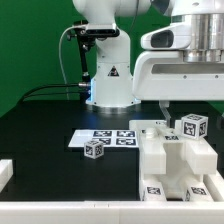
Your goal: Assemble chair
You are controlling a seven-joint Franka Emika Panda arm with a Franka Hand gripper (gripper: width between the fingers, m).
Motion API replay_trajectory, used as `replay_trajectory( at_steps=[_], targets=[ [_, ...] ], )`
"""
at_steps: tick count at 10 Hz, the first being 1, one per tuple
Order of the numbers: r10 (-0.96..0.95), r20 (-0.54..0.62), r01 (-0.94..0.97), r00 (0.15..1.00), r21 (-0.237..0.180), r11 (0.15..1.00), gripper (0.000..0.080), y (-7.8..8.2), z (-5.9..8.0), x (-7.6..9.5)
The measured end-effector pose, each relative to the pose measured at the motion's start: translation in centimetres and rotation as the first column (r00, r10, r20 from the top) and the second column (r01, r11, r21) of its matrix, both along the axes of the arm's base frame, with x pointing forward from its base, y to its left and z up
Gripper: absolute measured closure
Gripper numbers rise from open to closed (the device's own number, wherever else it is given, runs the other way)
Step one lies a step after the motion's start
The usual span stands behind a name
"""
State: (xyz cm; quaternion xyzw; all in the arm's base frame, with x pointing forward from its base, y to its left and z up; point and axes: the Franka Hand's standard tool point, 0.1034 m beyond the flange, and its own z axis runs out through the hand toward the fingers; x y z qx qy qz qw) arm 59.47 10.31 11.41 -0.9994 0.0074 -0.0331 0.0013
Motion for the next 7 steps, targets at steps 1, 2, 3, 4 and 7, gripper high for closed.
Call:
replay_trajectory(
  at_steps=[1,2,3,4,7],
  targets=[
    [0.053,0.000,-0.053,0.999,-0.004,0.999,0.0150,-0.04,-0.01,0.00],
    [0.189,-0.002,-0.189,0.982,-0.017,0.982,0.0150,-0.03,0.04,-0.01],
    [0.373,-0.006,-0.373,0.928,-0.034,0.927,0.0150,0.26,0.23,-0.02],
    [0.533,-0.012,-0.533,0.846,-0.044,0.845,0.0150,0.02,0.22,0.03],
    [0.522,-0.012,-0.522,0.853,-0.043,0.852,0.0163,-0.19,0.12,0.04]
  ],
)
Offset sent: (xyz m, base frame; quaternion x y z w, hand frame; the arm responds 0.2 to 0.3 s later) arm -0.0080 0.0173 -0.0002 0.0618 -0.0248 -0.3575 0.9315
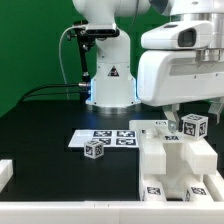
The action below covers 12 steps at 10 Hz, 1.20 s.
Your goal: Assemble chair
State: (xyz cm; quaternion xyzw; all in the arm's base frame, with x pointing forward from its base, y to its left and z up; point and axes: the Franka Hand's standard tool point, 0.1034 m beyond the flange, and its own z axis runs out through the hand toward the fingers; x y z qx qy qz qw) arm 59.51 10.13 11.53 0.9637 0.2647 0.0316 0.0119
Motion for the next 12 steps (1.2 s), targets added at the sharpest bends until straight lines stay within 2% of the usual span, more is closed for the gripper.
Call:
replay_trajectory(
  at_steps=[2,5,6,7,8,10,11,12],
  targets=[
    [-0.109,-0.001,0.109,0.994,0.008,0.994,0.0520,0.0,-0.1,0.0],
    [-0.381,-0.008,0.381,0.924,0.030,0.924,0.0518,-0.2,-0.1,0.1],
    [-0.501,-0.052,0.503,0.864,0.037,0.863,0.0518,-2.4,0.6,1.6],
    [-0.616,-0.030,0.617,0.787,0.053,0.785,0.0518,-2.8,1.0,2.3],
    [-0.741,-0.045,0.742,0.670,0.058,0.668,0.0518,-2.3,0.6,1.6],
    [-0.882,-0.067,0.885,0.466,0.064,0.462,0.0518,-2.4,0.6,1.4],
    [-0.901,-0.073,0.904,0.427,0.063,0.423,0.0518,-2.3,0.5,1.2],
    [-0.938,-0.082,0.941,0.338,0.058,0.334,0.0518,-2.0,0.4,1.0]
  ],
)
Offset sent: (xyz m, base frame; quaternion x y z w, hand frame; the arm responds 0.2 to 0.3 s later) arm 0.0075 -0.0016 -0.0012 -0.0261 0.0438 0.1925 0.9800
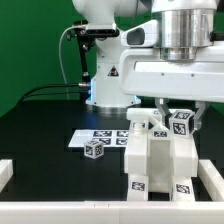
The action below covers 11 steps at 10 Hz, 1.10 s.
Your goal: Assemble chair
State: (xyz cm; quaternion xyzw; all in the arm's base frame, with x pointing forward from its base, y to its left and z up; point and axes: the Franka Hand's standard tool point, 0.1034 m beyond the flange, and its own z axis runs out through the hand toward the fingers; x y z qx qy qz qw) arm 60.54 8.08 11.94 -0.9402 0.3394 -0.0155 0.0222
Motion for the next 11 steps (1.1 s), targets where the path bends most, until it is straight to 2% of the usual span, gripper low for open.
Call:
replay_trajectory(
  at_steps=[3,5,7,8,9,10,11],
  targets=[
    [-0.292,-0.025,0.293,0.956,0.032,0.956,0.0518,1.5,-0.4,-0.6],
    [-0.435,-0.033,0.436,0.900,0.033,0.899,0.0518,2.1,-0.8,-0.9],
    [-0.447,-0.030,0.448,0.894,0.035,0.893,0.0518,2.3,-0.8,-0.9],
    [-0.445,-0.030,0.446,0.895,0.034,0.894,0.0425,2.3,-0.8,-0.9],
    [-0.443,-0.030,0.444,0.896,0.034,0.895,0.0245,2.3,-0.8,-0.9],
    [-0.405,-0.028,0.405,0.914,0.033,0.914,0.0179,2.3,-0.8,-0.9],
    [-0.357,-0.040,0.358,0.933,0.025,0.933,0.0179,2.2,-0.4,-0.5]
  ],
)
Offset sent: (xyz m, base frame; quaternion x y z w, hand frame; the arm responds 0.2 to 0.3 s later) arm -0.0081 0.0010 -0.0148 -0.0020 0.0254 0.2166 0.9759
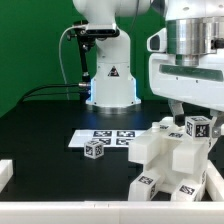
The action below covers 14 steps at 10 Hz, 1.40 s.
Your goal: Assemble chair
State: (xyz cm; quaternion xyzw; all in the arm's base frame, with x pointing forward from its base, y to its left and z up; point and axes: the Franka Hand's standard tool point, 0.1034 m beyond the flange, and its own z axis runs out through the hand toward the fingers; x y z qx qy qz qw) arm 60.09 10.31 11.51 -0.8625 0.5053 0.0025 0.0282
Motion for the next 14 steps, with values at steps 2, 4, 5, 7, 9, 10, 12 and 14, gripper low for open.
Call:
replay_trajectory(
  at_steps=[2,4,5,7,9,10,12,14],
  targets=[
    [0.357,0.020,-0.357,0.934,-0.028,0.934,0.0151,-0.2,0.7,1.1],
    [0.527,0.038,-0.526,0.849,-0.050,0.849,0.0150,0.1,0.6,1.2],
    [0.581,0.037,-0.579,0.813,-0.054,0.814,0.0150,-0.1,0.6,1.2],
    [0.693,0.037,-0.690,0.720,-0.065,0.721,0.0150,-0.1,0.5,1.2],
    [0.831,0.045,-0.826,0.554,-0.095,0.556,0.0150,-0.1,-0.2,0.2],
    [0.881,0.038,-0.876,0.471,-0.098,0.472,0.0150,-0.1,-0.3,-0.2],
    [0.892,0.039,-0.886,0.451,-0.103,0.452,0.0150,-0.2,-0.2,-0.1],
    [0.877,0.041,-0.871,0.479,-0.100,0.480,0.0244,-0.2,-0.3,-0.1]
  ],
)
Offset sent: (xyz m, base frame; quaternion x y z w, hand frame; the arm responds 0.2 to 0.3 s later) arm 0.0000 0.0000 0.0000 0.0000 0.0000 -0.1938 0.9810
